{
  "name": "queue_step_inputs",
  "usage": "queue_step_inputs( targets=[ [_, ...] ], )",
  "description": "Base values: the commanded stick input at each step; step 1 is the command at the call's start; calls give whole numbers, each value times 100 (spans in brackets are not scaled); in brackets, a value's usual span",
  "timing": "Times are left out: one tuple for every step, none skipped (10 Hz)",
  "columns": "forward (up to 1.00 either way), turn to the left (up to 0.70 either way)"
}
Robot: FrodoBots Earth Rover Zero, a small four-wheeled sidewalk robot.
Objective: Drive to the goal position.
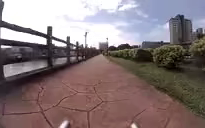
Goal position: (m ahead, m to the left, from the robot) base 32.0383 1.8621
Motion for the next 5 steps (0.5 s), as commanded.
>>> queue_step_inputs(
  targets=[
    [100, 0],
    [100, 0],
    [100, 0],
    [100, 0],
    [100, 0]
  ],
)
